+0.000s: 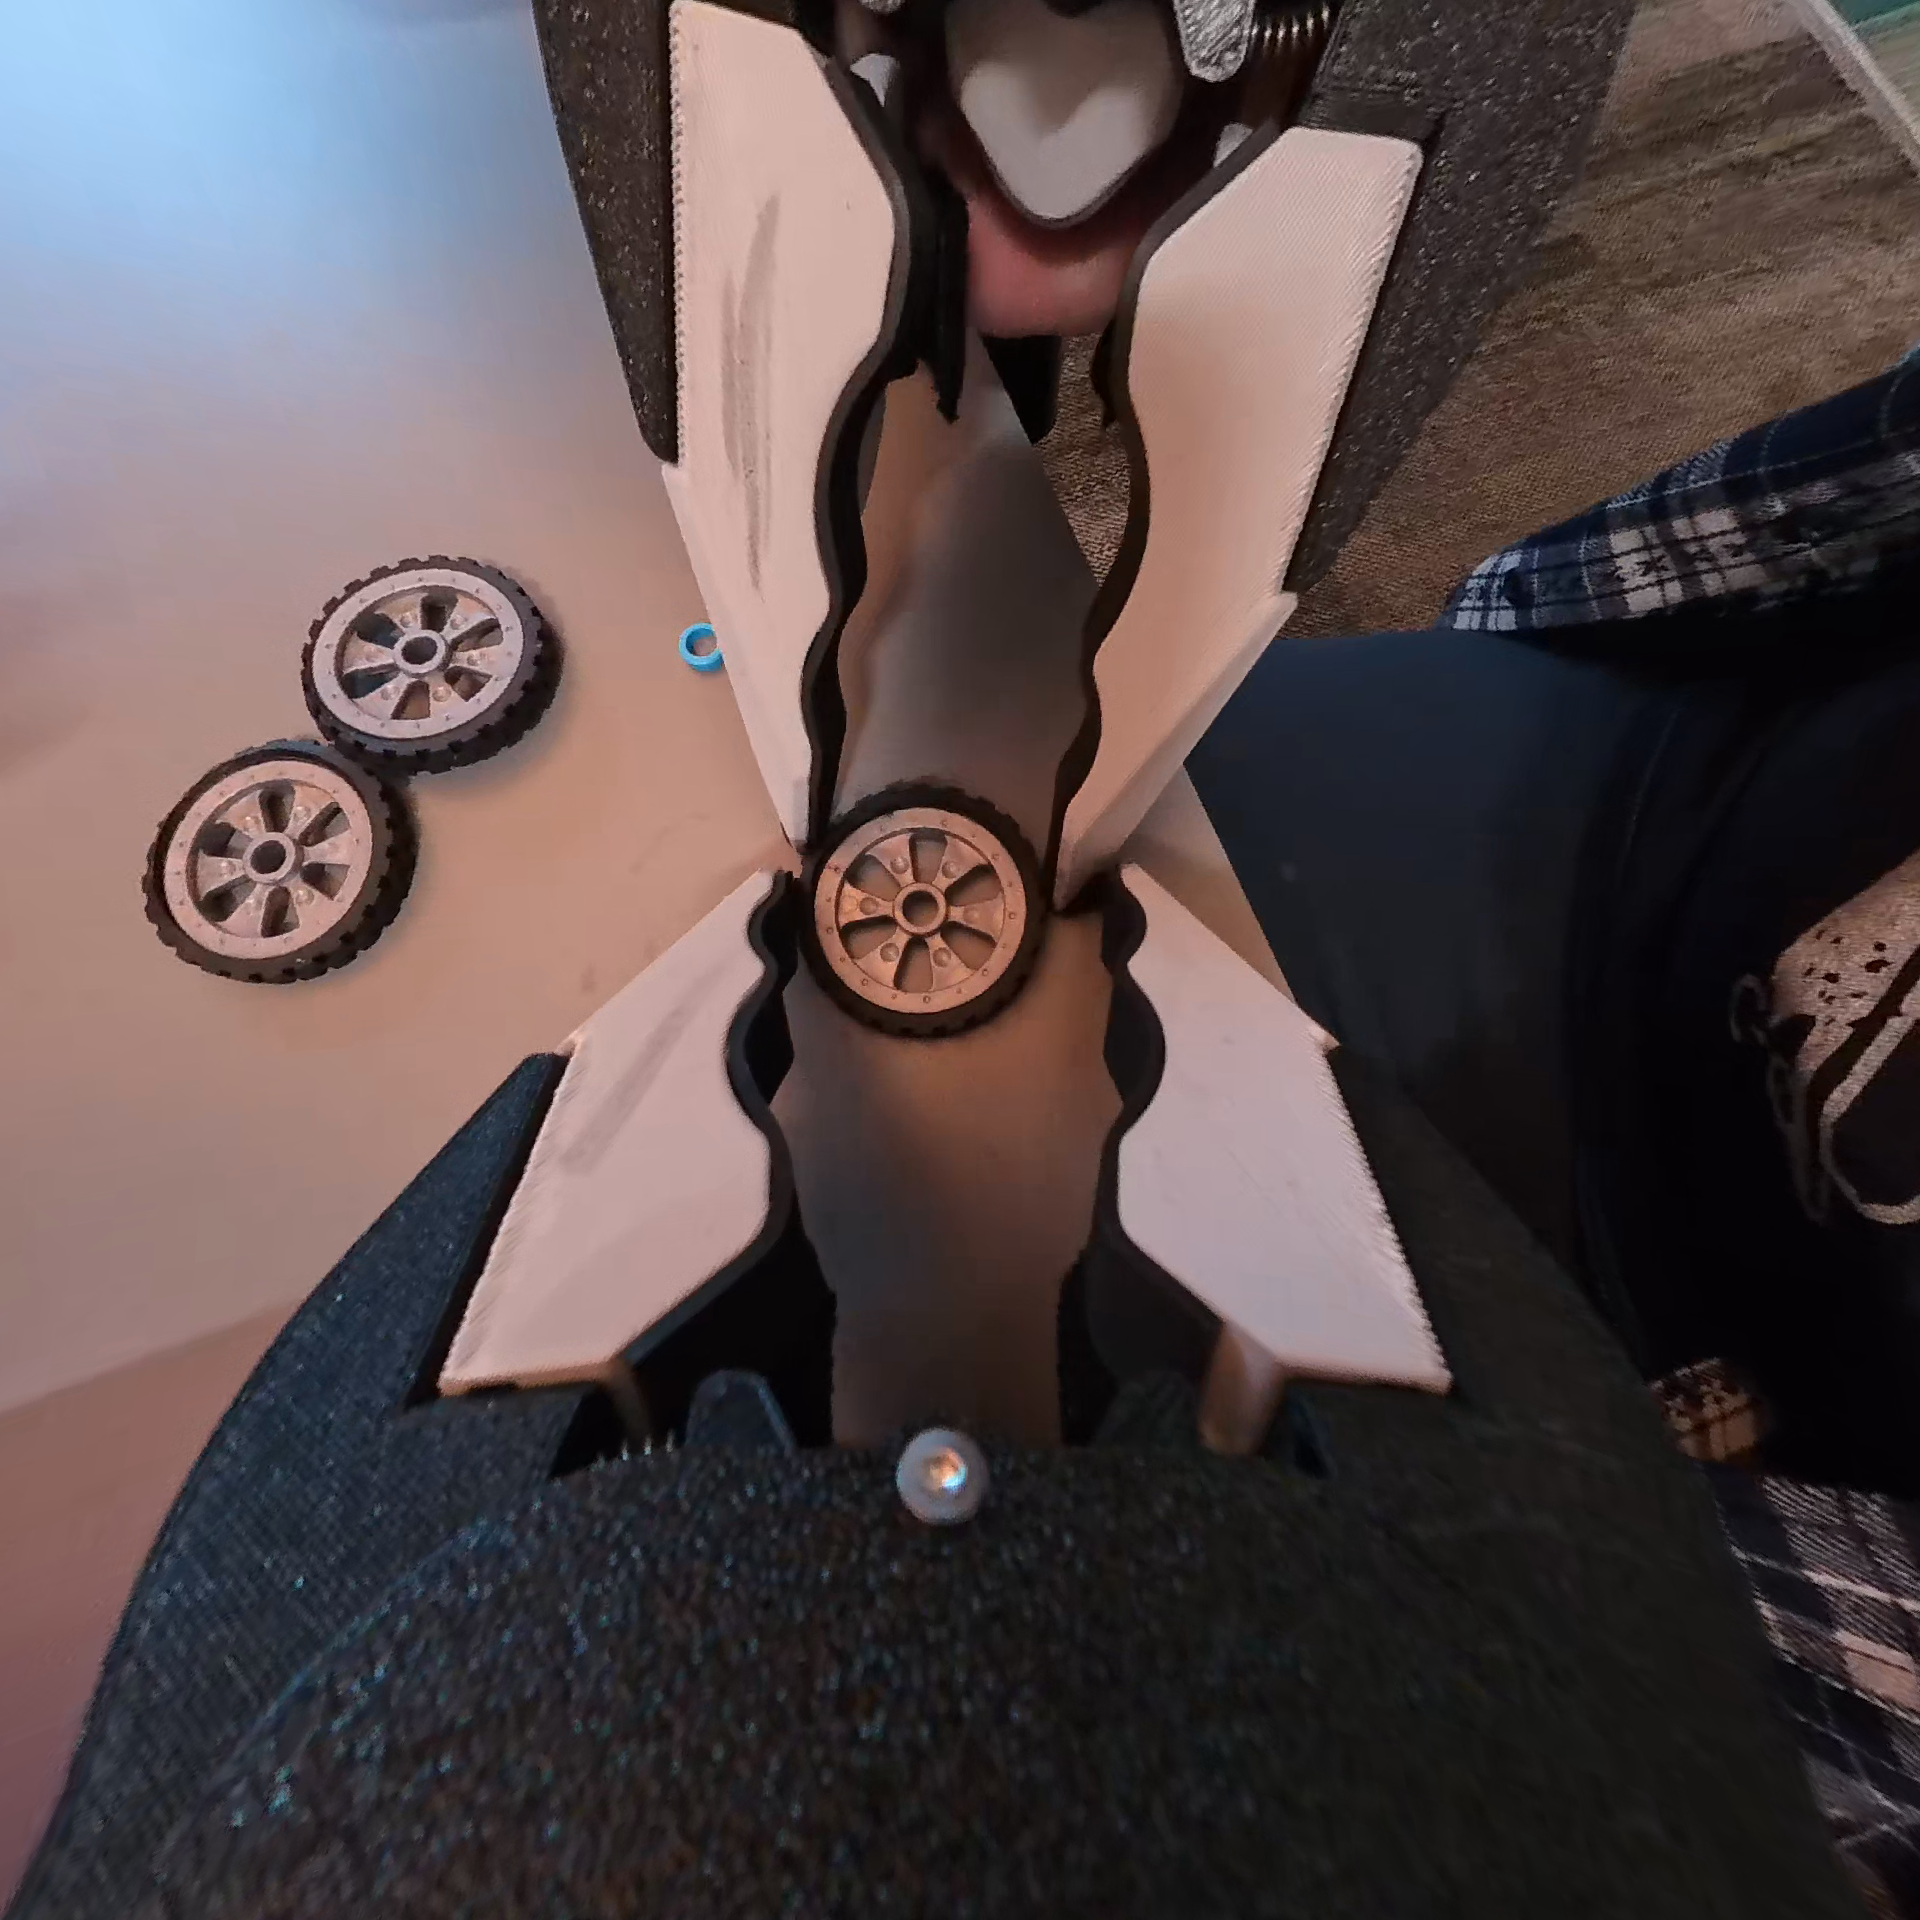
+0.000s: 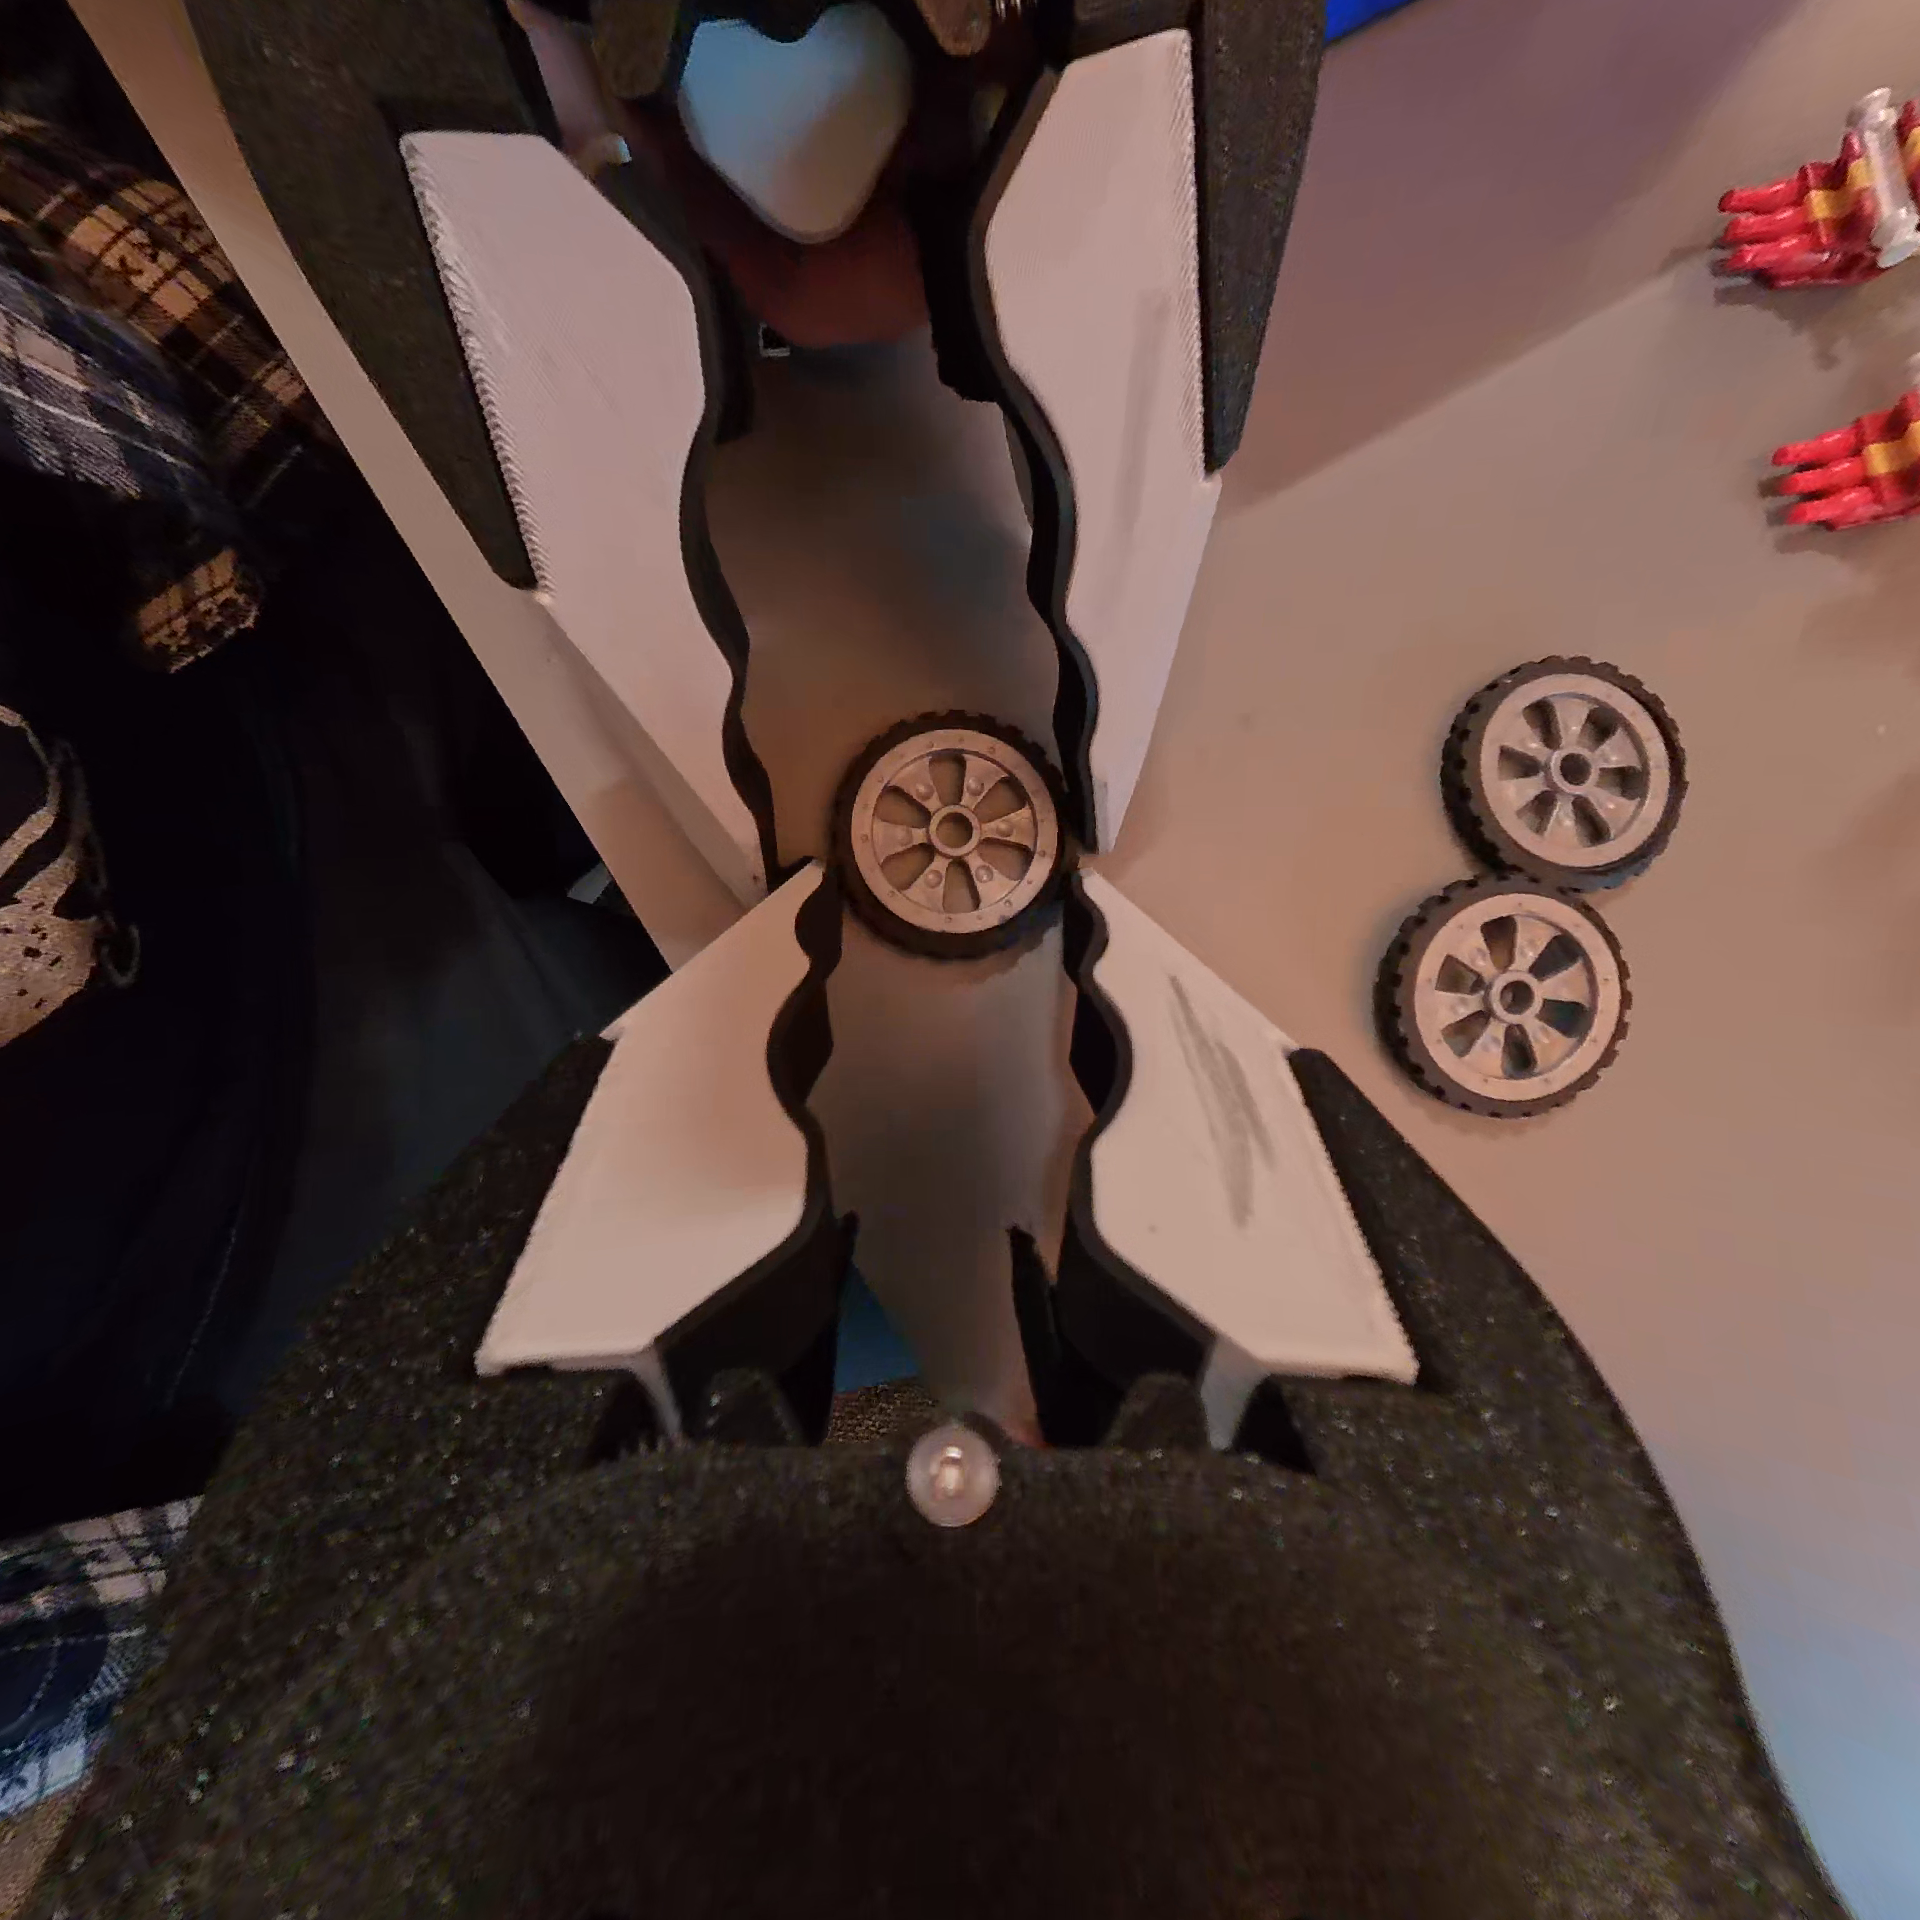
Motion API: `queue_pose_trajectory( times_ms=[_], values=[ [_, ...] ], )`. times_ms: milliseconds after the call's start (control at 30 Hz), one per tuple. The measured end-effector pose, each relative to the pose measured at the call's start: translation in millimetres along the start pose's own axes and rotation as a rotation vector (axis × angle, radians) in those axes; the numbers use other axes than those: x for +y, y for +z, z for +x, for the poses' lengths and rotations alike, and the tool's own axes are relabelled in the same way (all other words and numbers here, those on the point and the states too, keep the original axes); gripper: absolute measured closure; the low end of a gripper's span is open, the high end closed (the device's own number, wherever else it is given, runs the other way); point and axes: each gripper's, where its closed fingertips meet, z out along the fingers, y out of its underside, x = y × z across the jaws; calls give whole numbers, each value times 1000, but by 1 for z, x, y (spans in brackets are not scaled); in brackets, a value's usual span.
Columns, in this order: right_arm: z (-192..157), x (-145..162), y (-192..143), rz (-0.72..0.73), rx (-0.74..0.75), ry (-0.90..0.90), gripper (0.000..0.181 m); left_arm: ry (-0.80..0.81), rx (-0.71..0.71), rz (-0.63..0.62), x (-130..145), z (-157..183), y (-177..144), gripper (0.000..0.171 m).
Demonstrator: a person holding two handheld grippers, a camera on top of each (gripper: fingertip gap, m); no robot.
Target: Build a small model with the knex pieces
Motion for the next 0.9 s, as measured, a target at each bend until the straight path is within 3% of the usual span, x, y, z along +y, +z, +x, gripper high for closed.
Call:
queue_pose_trajectory(
  times_ms=[400, 500, 600, 767, 867, 900],
  values=[
    [-3, -1, 1, -91, -37, -82, 142, 30, 0, 6, -1, 2, 1, 120],
    [0, 0, 0, -82, -25, -49, 139, 13, -21, 7, -2, 0, 2, 117],
    [9, 6, -6, -86, 59, -12, 120, 5, -51, 3, 0, -4, 0, 114],
    [5, 15, -13, -57, 88, 61, 122, -41, -72, -12, 5, -4, -4, 109],
    [-2, 11, -9, -30, 85, 85, 121, -68, -70, -12, 4, -1, -3, 117],
    [-7, 7, -5, -17, 73, 91, 121, -72, -84, -8, 4, -2, -3, 128]
  ],
)
